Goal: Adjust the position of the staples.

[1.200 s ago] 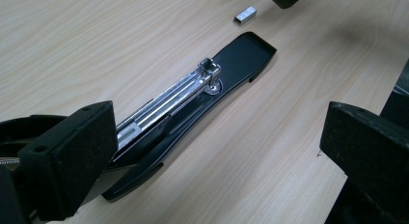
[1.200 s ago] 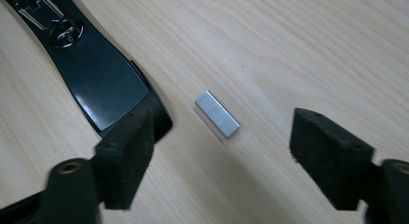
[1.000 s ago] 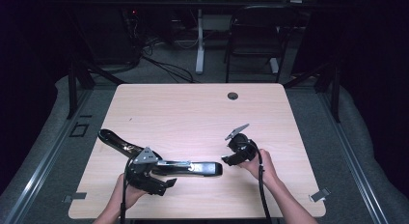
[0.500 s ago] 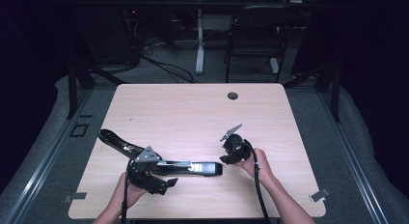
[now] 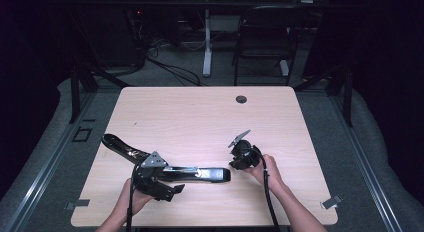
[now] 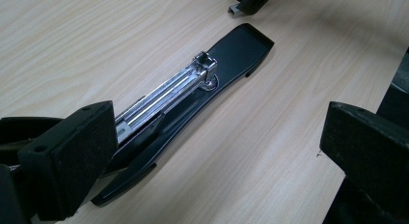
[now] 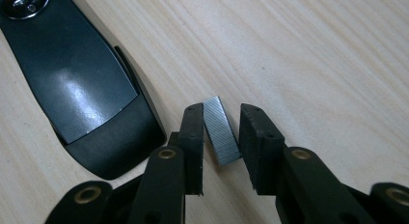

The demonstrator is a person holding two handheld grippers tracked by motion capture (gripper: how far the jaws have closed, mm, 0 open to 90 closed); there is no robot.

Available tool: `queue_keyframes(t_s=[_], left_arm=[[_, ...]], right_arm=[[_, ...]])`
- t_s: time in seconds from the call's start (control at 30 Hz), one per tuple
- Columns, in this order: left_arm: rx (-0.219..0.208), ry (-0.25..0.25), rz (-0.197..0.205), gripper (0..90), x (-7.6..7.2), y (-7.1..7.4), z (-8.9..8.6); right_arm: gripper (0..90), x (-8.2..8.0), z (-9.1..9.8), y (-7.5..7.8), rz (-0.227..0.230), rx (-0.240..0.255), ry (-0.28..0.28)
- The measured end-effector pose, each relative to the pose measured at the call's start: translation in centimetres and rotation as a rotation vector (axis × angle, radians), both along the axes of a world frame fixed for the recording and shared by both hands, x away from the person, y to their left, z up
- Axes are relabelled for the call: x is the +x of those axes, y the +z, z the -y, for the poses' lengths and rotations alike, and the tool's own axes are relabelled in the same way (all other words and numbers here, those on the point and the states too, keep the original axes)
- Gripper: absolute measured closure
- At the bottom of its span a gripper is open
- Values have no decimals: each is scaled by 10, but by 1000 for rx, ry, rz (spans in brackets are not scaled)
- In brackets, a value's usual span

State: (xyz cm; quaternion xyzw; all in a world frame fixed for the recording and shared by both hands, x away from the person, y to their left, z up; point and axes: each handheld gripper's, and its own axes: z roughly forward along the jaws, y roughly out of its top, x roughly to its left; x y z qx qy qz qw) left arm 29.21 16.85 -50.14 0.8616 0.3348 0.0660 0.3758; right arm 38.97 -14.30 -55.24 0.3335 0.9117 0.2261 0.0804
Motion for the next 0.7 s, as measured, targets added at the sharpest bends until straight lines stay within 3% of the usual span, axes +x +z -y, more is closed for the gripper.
queue_keyframes(t_s=[0.13, 0.3, 0.7], left_arm=[[3, -4, -1, 0, 0, 0, 1], [0, -3, 3, 0, 0, 0, 0], [-2, 5, 8, 0, -1, 1, -2]], right_arm=[[777, -1, -1, -1, 4, -22, 5], [781, -1, -1, 0, 14, -31, -5], [780, -5, 6, 26, 49, 28, -63]])
